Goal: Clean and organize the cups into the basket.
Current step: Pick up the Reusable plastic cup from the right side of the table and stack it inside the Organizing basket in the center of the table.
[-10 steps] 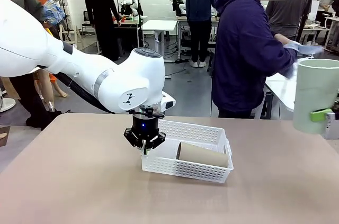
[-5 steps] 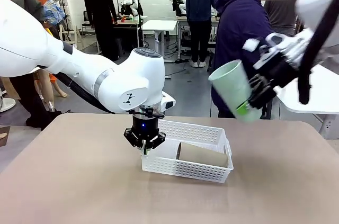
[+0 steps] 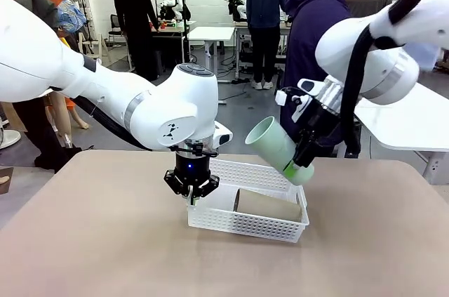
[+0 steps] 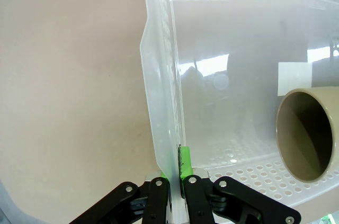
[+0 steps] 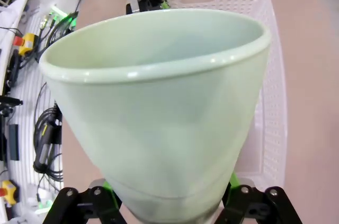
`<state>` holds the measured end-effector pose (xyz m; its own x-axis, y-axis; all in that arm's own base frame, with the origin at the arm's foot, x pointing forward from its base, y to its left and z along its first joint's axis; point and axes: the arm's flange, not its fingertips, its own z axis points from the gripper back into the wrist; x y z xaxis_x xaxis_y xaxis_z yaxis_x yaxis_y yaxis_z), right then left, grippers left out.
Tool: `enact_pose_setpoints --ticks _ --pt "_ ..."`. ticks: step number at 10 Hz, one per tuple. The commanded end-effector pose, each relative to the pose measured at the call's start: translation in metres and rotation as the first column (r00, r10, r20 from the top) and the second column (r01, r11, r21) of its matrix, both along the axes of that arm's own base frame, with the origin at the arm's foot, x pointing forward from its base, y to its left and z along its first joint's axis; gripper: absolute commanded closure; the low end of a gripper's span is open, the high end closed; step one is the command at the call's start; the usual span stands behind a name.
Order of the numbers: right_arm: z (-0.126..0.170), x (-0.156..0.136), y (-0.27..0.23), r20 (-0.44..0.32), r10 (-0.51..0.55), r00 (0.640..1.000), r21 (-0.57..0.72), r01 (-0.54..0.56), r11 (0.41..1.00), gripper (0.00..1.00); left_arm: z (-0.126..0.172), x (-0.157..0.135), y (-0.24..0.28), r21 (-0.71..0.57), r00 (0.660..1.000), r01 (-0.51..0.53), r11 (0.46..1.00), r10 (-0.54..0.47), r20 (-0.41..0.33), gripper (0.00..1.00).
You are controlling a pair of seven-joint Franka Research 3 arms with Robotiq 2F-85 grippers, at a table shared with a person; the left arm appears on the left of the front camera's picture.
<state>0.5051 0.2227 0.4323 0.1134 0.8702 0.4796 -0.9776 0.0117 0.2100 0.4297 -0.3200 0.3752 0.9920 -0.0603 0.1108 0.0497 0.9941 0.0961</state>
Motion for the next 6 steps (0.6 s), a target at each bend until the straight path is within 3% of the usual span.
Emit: enact_pose_setpoints --ticks 1,6 --pt "-0.015 0.016 0.012 -0.015 0.013 1.000 -0.020 -0.013 1.000 0.19 0.000 -0.001 0.000 -0.001 1.000 0.002 1.000 -0.002 0.003 1.00" --pt "-0.066 0.038 0.033 -0.026 0.044 0.999 -0.038 -0.045 0.998 0.19 0.000 -0.001 0.000 -0.001 1.000 0.002 1.000 -0.002 0.003 1.00"
